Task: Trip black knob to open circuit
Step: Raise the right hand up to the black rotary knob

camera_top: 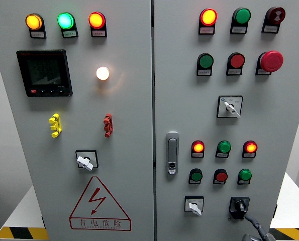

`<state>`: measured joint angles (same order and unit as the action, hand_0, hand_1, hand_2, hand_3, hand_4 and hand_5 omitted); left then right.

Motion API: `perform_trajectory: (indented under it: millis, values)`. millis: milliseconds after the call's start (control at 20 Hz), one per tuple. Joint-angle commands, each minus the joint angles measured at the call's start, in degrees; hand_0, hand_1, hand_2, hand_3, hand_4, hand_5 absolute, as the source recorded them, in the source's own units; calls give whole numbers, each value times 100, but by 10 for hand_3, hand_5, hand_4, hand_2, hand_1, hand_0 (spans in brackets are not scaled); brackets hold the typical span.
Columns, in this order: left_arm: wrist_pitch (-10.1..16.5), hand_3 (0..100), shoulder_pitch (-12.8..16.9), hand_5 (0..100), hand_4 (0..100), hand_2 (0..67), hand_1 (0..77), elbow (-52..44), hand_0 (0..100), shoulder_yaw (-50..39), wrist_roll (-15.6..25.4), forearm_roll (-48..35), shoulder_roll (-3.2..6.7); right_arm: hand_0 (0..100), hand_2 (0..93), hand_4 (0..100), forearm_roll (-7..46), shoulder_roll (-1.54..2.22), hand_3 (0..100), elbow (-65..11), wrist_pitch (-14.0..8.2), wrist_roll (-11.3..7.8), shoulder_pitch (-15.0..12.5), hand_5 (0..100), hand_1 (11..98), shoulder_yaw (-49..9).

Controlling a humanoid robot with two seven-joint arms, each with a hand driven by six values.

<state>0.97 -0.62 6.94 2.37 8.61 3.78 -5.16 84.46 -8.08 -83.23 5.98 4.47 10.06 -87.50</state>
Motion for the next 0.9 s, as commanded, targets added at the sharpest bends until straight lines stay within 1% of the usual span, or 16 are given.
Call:
perform_trajectory:
  millis: [0,200,300,550,600,700,850]
  values:
    - [0,213,0,15,66,130,30,0,0,0,0,0,-3,1000,15,905,0,0,840,0,0,36,23,1000,687,5]
    - [0,213,0,15,66,130,30,0,0,0,0,0,-3,1000,16,903,0,0,838,-26,0,72,32,1000,687,23]
    - [0,213,0,15,66,130,30,0,0,0,0,0,-3,1000,17,904,0,0,838,-26,0,124,93,1000,687,31]
    - [0,213,0,15,66,130,30,0,0,0,0,0,-3,1000,18,909,-44,0,839,-26,0,124,128,1000,679,66]
    - [0,213,0,15,66,130,30,0,0,0,0,0,-3,1000,18,910,-44,0,839,-26,-9,159,111,1000,678,101]
    - [0,213,0,15,66,129,30,0,0,0,0,0,-3,1000,19,913,-140,0,841,-26,-70,212,128,1000,668,119]
    - [0,213,0,15,66,130,30,0,0,0,0,0,6,1000,19,917,-246,0,842,-18,-79,221,128,1000,659,128]
